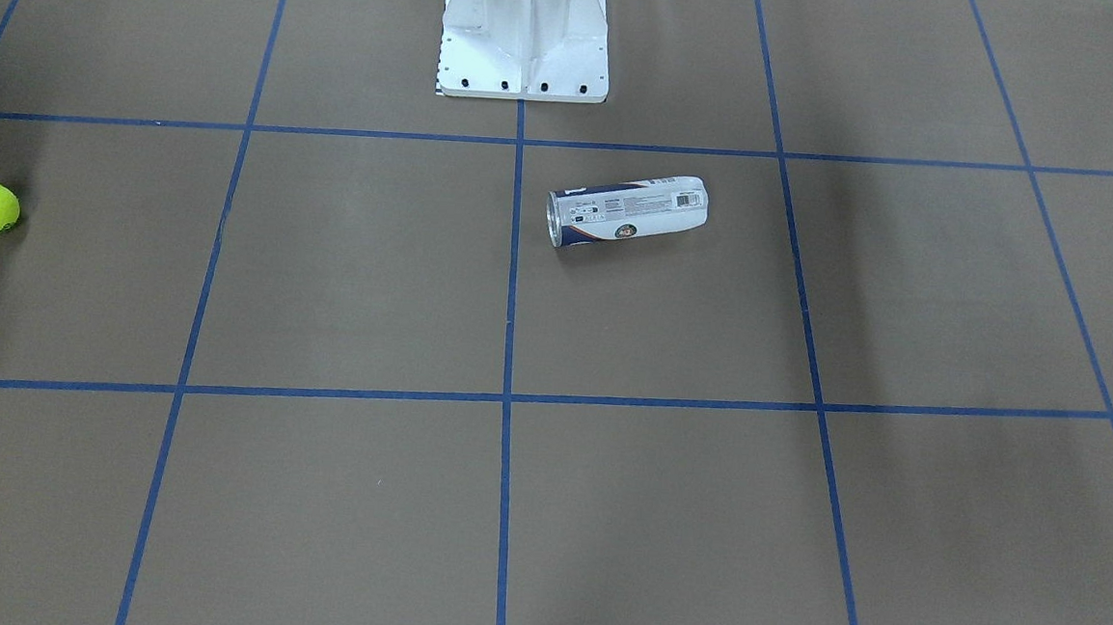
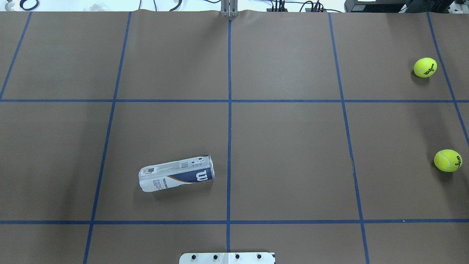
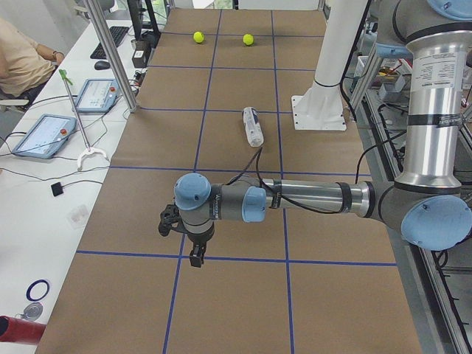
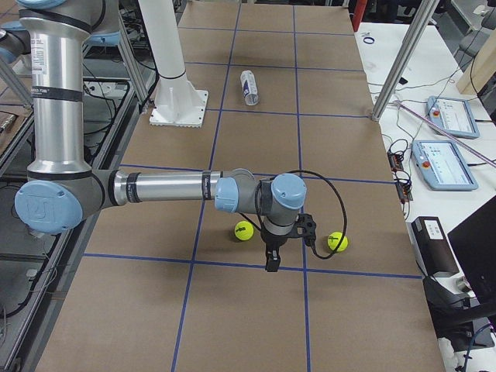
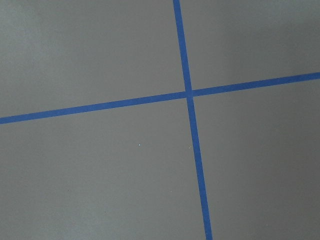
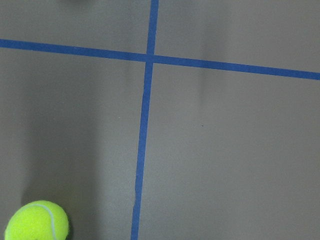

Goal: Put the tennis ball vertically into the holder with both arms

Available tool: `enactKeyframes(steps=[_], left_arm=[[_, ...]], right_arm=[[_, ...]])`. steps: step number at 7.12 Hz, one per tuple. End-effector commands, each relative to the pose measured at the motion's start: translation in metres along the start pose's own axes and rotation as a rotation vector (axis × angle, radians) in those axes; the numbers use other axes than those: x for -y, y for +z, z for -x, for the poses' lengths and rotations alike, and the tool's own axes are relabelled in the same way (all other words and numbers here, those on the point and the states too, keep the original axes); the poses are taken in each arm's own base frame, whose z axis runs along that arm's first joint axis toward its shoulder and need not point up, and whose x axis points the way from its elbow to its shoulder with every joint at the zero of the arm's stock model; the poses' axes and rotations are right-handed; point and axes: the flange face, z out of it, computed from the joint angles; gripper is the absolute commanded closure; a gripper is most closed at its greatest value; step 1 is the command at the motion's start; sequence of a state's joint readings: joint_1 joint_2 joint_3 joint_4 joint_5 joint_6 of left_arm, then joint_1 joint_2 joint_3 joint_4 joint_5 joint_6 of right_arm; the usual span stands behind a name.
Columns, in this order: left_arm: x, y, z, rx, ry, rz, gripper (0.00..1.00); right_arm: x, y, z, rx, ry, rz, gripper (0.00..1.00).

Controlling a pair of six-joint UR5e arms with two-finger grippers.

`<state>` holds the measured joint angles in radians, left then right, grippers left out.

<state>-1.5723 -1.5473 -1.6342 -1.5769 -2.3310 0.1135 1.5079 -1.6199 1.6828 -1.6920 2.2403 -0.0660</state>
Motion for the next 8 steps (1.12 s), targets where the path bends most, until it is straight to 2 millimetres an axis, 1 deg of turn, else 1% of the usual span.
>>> enactKeyframes(steps=[1,3,4,6,7,8], left_arm=[[0.001,-0.004,-0.006,-0.003,0.012,-0.008,0.00],[0.000,-0.008,-0.009,0.007,0.015,-0.013,0.00],[0.001,-0.009,-0.010,0.006,0.020,-0.017,0.00],[0.011,-0.017,-0.019,0.001,0.053,-0.057,0.00],[0.024,-0.028,-0.028,0.007,0.112,-0.120,0.00],[0.031,-0.037,-0.036,0.013,0.178,-0.189,0.00]], right_arm=[[0.000,0.000,0.000,0.001,0.000,0.000,0.00],[0.001,-0.018,0.013,-0.008,-0.022,-0.036,0.00],[0.003,-0.021,0.015,-0.009,-0.025,-0.042,0.00],[0.027,-0.045,0.034,-0.014,-0.063,-0.091,0.00],[0.039,-0.060,0.044,-0.017,-0.083,-0.118,0.00],[0.047,-0.065,0.049,-0.017,-0.089,-0.129,0.00]])
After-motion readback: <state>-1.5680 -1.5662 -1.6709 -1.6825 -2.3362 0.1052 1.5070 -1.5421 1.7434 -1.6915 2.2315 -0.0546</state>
